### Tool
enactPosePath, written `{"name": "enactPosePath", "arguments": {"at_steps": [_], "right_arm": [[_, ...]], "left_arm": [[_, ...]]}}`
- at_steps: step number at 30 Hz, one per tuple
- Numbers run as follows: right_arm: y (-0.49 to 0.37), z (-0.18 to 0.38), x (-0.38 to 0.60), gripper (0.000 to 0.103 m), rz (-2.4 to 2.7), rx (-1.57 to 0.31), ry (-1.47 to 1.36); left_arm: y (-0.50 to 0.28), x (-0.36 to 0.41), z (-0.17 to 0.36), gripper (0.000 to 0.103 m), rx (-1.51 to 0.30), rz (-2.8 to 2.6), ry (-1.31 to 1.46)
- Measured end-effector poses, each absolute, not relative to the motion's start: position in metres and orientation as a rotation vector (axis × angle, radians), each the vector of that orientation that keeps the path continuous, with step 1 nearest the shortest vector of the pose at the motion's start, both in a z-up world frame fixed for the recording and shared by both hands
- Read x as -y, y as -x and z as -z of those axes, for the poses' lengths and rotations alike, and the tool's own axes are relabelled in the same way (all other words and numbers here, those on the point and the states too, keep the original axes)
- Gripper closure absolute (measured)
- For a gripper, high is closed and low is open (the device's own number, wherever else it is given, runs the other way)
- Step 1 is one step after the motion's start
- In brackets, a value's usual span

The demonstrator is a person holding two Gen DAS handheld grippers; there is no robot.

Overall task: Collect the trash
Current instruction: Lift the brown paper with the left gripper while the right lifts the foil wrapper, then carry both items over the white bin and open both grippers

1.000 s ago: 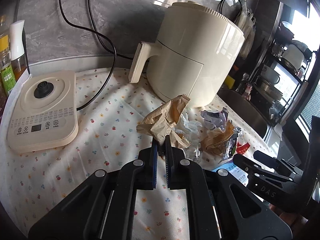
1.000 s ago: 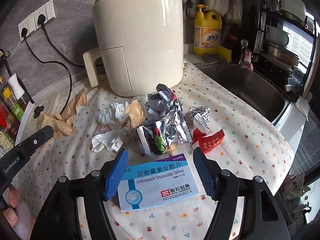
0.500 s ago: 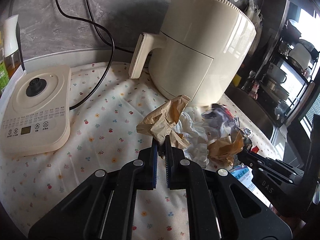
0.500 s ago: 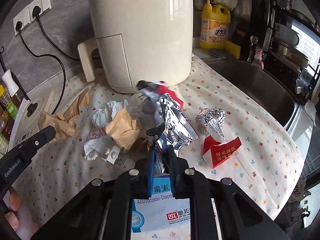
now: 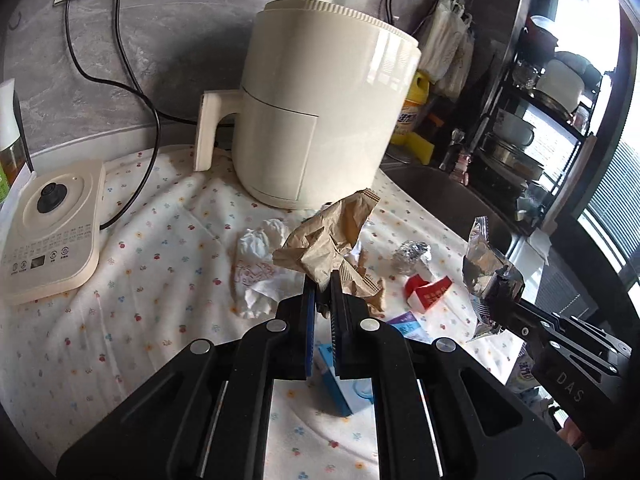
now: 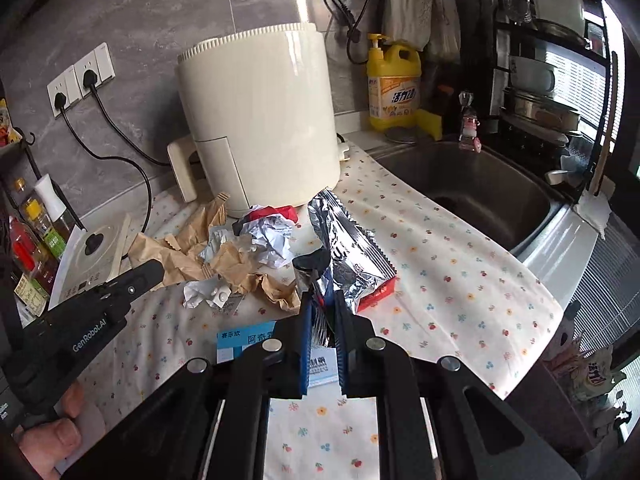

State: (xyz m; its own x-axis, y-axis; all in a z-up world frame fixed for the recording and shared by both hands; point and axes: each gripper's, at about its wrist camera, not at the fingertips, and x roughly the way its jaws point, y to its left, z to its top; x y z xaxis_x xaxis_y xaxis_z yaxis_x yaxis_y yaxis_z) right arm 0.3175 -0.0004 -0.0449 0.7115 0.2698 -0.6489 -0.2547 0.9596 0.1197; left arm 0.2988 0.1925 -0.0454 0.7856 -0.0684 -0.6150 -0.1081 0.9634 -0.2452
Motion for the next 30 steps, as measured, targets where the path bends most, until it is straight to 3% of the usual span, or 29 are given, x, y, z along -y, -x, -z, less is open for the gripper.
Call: {"name": "enactPosePath", "arguments": {"at_steps": [17, 30], "right_arm": [[-0.223, 0.022, 0.143, 0.092, -0.165, -0.657, -0.112], [-0.166, 0.052, 0.242, 0.092, -0.057, -0.702, -0.176]], "left_arm": [[-0.252, -0.055, 0.033, 0.096, -0.682, 0.124, 0.185], [-0.223, 0.050, 0.064, 0.096, -0.767, 0.246, 0.104]]}}
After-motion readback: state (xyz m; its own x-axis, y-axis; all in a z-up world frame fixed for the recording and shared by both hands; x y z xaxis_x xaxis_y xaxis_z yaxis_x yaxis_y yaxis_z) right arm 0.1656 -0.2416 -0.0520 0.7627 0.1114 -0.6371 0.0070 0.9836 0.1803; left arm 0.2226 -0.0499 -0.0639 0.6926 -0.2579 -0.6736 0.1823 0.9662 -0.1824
